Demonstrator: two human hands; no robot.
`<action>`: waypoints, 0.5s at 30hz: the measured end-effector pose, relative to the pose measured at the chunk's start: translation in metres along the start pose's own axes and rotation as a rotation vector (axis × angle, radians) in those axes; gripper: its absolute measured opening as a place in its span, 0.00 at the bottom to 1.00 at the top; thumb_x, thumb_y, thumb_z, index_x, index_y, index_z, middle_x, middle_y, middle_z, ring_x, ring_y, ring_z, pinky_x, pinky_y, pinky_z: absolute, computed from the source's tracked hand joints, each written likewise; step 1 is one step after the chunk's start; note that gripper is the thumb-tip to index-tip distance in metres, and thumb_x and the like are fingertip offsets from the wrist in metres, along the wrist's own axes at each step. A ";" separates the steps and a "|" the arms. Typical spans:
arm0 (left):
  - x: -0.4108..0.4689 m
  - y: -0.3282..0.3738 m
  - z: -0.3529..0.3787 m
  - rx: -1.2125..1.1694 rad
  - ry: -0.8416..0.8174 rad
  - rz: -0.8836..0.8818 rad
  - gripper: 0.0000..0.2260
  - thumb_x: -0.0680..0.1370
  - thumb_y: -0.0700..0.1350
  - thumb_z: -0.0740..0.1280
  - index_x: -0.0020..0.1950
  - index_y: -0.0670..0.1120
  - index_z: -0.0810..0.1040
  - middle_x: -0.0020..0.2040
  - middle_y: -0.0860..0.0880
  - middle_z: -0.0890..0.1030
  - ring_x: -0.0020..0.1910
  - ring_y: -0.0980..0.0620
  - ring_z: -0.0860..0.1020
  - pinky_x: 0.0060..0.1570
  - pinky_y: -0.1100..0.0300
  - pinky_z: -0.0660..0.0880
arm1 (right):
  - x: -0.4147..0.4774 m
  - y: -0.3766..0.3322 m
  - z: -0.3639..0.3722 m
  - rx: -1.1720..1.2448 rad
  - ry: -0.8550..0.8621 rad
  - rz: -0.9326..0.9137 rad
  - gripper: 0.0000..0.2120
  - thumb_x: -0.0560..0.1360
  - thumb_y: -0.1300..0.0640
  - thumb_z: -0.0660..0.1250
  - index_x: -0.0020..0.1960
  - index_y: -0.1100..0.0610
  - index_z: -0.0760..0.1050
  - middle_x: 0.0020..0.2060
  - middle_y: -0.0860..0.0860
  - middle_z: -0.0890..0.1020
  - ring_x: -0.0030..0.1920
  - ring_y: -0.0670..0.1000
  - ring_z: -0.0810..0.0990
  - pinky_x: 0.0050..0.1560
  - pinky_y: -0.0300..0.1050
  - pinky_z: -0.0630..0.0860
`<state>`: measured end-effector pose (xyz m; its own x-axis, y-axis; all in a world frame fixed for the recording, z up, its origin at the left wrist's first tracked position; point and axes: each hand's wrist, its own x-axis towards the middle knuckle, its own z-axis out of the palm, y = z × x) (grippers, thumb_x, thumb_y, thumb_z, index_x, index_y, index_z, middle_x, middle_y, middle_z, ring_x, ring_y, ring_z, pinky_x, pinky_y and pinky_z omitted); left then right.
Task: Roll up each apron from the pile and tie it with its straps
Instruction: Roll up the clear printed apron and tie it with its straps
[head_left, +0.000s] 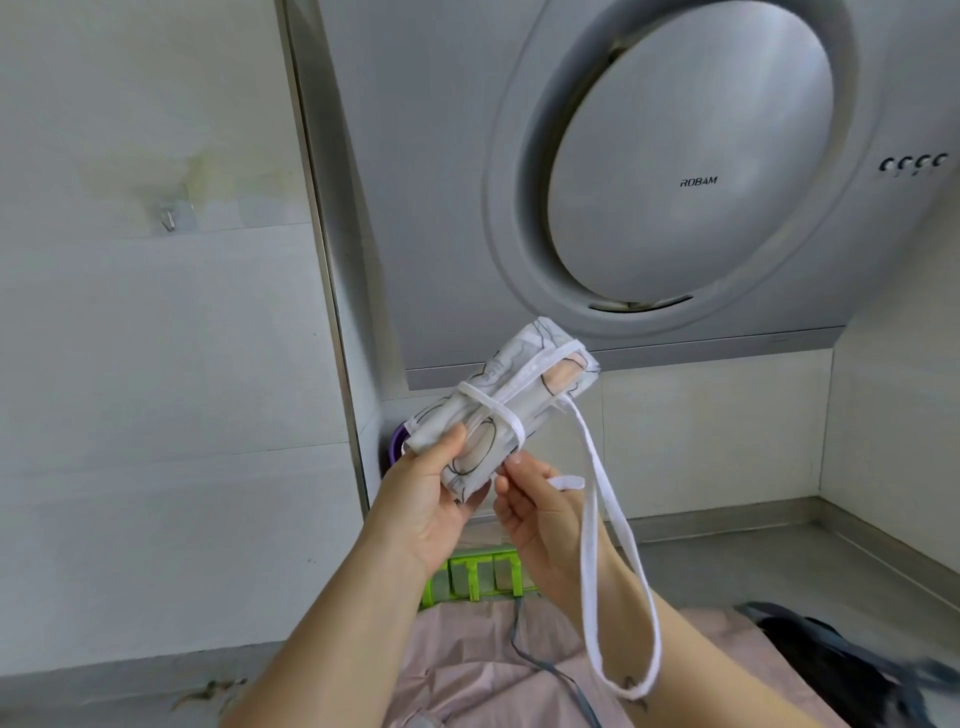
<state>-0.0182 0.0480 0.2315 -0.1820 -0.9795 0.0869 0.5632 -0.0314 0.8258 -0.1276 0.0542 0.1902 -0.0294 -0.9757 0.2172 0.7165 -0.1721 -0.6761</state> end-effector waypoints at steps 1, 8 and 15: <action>0.002 0.000 -0.001 -0.012 0.015 -0.002 0.15 0.78 0.40 0.64 0.64 0.38 0.76 0.53 0.39 0.81 0.44 0.47 0.81 0.46 0.52 0.78 | -0.002 0.001 0.000 -0.008 0.021 -0.024 0.07 0.76 0.65 0.63 0.41 0.60 0.78 0.30 0.51 0.81 0.29 0.43 0.79 0.32 0.32 0.77; 0.002 0.000 -0.001 -0.084 0.065 0.011 0.09 0.78 0.36 0.64 0.57 0.39 0.78 0.44 0.43 0.84 0.39 0.49 0.83 0.40 0.56 0.81 | -0.006 -0.011 -0.006 -0.089 0.021 -0.139 0.07 0.75 0.68 0.63 0.41 0.60 0.76 0.30 0.51 0.81 0.30 0.43 0.78 0.33 0.32 0.76; -0.003 -0.002 0.010 0.181 0.064 0.253 0.06 0.77 0.35 0.65 0.51 0.43 0.79 0.46 0.43 0.84 0.46 0.47 0.83 0.48 0.53 0.80 | -0.016 -0.034 -0.007 -0.219 -0.140 -0.203 0.07 0.66 0.65 0.69 0.42 0.58 0.83 0.38 0.54 0.85 0.41 0.48 0.84 0.42 0.35 0.79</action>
<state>-0.0269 0.0528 0.2348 -0.0002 -0.9625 0.2713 0.4304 0.2448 0.8688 -0.1564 0.0748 0.2054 -0.0494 -0.8932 0.4469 0.5385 -0.4007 -0.7413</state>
